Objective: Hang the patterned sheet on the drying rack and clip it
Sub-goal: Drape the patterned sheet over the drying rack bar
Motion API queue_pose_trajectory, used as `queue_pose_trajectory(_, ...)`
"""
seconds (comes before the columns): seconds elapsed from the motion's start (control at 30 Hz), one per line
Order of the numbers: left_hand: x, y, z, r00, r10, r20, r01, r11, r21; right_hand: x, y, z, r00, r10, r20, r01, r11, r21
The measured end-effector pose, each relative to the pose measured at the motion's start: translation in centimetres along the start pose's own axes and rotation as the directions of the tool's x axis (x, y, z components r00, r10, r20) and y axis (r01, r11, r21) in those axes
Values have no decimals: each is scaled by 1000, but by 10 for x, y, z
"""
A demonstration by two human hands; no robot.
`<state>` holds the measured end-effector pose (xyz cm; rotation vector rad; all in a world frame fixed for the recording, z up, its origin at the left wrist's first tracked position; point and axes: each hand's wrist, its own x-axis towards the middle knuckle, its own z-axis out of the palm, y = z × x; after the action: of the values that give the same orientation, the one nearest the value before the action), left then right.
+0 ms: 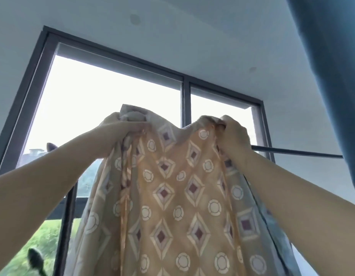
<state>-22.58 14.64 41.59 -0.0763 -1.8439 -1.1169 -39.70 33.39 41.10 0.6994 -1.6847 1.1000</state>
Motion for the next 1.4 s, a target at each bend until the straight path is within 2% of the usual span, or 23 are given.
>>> queue_pose_trajectory(0.07,-8,2,21,967,12,256,-30,998,64,1,-22,3,990,-137,38,132,985,110)
queue_pose_trajectory(0.13,-16,1,46,936,22,351,-72,989,130,-4,-47,7,954,-279,112,255,949,186)
queue_pose_trajectory(0.2,-21,-3,61,965,-17,260,-23,989,149,-10,-61,12,925,-342,164,297,922,247)
queue_pose_trajectory(0.3,-13,-14,51,996,-85,21,81,985,152,-15,-49,8,932,-296,210,204,905,373)
queue_pose_trajectory(0.37,-9,-14,34,993,-106,-53,111,987,117,-19,-33,4,929,-271,250,156,903,401)
queue_pose_trajectory(0.43,-8,-9,26,995,-103,-3,103,992,71,-23,-26,4,930,-256,262,125,894,430)
queue_pose_trajectory(0.57,-14,3,41,932,-176,316,132,979,155,-26,-40,15,931,-258,257,110,871,478)
queue_pose_trajectory(0.63,-15,0,47,925,-198,323,148,974,173,-27,-48,15,928,-257,268,104,873,476)
queue_pose_trajectory(0.73,-12,-5,43,963,-175,204,143,977,160,-29,-48,12,902,-284,324,102,871,481)
queue_pose_trajectory(0.8,-7,-7,39,974,-195,115,176,972,158,-32,-47,12,894,-276,352,139,919,368)
queue_pose_trajectory(0.9,2,-9,30,988,-142,-64,149,982,120,-36,-40,11,896,-200,395,187,980,71)
queue_pose_trajectory(1.03,9,-13,6,964,-76,-255,98,993,72,-36,-7,10,877,-10,481,170,942,-290)
queue_pose_trajectory(1.1,10,-17,-5,947,-93,-308,128,987,93,-34,10,8,864,89,495,93,939,-332)
queue_pose_trajectory(1.13,8,-18,-8,943,-101,-316,138,986,98,-30,16,7,897,91,433,24,967,-253)
queue_pose_trajectory(1.2,7,-20,-9,935,-107,-337,144,986,87,-25,20,4,986,101,133,-113,990,86)
queue_pose_trajectory(1.23,7,-21,-8,930,-106,-353,141,987,75,-24,18,2,991,131,-8,-125,959,256)
queue_pose_trajectory(1.27,6,-22,-5,927,-113,-358,146,987,67,-25,13,0,988,150,-30,-129,925,358)
queue_pose_trajectory(1.3,5,-22,0,931,-118,-344,146,988,58,-25,8,2,989,130,69,-147,911,387)
queue_pose_trajectory(1.33,3,-23,6,943,-129,-307,148,988,40,-27,3,3,970,90,227,-176,903,393)
queue_pose_trajectory(1.4,-2,-23,17,968,-155,-199,159,987,8,-30,-8,5,866,33,499,-309,820,482)
